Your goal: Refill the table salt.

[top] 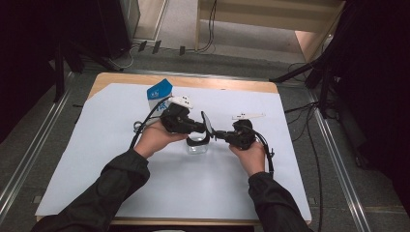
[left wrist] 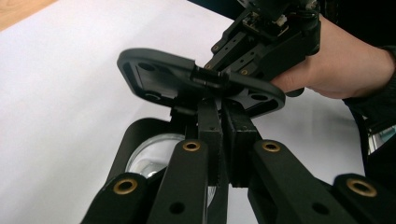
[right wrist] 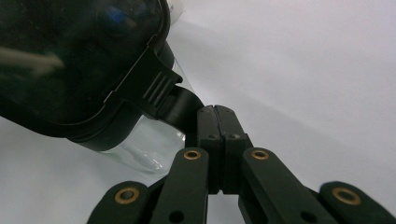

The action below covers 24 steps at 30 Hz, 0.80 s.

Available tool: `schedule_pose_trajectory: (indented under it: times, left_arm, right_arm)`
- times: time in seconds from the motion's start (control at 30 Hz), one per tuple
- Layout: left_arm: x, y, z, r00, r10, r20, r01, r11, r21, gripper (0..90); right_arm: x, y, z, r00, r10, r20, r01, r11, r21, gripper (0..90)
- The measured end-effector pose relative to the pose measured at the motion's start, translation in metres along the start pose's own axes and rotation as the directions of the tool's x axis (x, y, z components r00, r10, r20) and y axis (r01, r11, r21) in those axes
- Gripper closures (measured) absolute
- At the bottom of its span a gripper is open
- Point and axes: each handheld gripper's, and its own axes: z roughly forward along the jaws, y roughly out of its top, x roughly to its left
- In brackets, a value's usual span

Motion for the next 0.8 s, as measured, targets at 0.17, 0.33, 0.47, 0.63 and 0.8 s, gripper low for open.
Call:
schedule_pose_trajectory:
  times: [0.17,0.33,0.47,0.63,0.8]
  left_arm:
    - [0.0,0.011,0.008,0.9999,-0.004,0.011,0.004,0.9998,0.021,88.2]
    - [-0.001,0.018,0.016,0.9999,-0.007,0.01,0.007,0.9995,0.032,88.2]
    - [-0.001,0.022,0.02,0.9999,-0.003,0.012,0.002,0.9988,0.048,88.1]
    - [0.001,0.022,0.023,0.9997,-0.008,0.025,0.006,0.999,0.044,87.8]
    - [0.003,0.022,0.024,0.9998,-0.012,0.018,0.011,0.9989,0.046,87.1]
  right_arm:
    - [0.001,-0.001,0.0,1.0,0.001,0.003,-0.001,1.0,0.005,90.0]
    - [0.002,-0.001,0.0,0.9999,-0.004,0.014,0.004,1.0,-0.003,90.0]
    - [0.004,-0.002,0.001,0.9999,0.001,0.015,-0.001,1.0,-0.008,90.0]
    - [0.004,-0.004,0.002,0.9999,0.011,0.01,-0.011,1.0,-0.009,90.0]
    - [0.004,-0.004,0.002,0.9999,0.012,0.012,-0.012,1.0,-0.009,90.0]
